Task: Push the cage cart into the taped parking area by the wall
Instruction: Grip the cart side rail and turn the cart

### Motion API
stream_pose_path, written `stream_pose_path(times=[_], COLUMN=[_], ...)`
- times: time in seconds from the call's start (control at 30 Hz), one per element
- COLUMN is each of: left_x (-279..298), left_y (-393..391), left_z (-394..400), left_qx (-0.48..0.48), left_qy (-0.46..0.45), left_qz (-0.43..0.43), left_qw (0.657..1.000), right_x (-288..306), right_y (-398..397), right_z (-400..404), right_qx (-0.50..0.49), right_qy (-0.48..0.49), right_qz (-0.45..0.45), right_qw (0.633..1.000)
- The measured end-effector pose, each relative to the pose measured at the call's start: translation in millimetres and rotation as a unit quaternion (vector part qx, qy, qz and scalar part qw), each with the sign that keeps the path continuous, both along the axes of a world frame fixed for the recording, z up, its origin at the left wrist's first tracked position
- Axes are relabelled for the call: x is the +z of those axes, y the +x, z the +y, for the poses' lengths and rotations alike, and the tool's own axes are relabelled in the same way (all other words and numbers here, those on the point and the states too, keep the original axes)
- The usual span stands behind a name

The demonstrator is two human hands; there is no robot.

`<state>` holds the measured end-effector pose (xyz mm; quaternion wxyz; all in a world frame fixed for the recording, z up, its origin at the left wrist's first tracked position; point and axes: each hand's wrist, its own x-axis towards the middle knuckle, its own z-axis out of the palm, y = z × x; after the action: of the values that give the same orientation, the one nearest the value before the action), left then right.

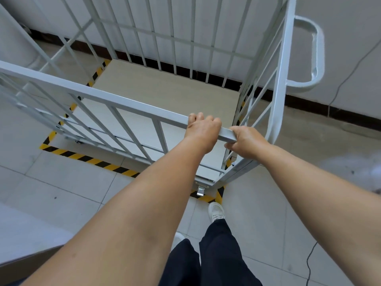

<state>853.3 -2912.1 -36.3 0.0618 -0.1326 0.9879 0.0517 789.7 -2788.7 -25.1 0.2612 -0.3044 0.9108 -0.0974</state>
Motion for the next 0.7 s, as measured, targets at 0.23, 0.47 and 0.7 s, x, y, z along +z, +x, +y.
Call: stream_pose_path(times=[0.23,0.47,0.7], left_x=[5,1,-5], left_y=[5,22,22], left_z=[-5,-39,-39], left_qx=[-0.023,-0.018,-0.038], left_qy=[0.028,0.002,0.009], left_qz=[-0.017,-0.011,0.012], left_qw=[0.999,1.000,0.999], right_x=[-4,-13,-15], right_y=[22,26,23], right_z=[-21,-29,-30], right_qx=[-0.024,-0.083,-0.087], right_qy=[-0.031,0.010,0.015], right_qz=[0.088,0.118,0.131], right_qw=[0.995,0.989,0.987])
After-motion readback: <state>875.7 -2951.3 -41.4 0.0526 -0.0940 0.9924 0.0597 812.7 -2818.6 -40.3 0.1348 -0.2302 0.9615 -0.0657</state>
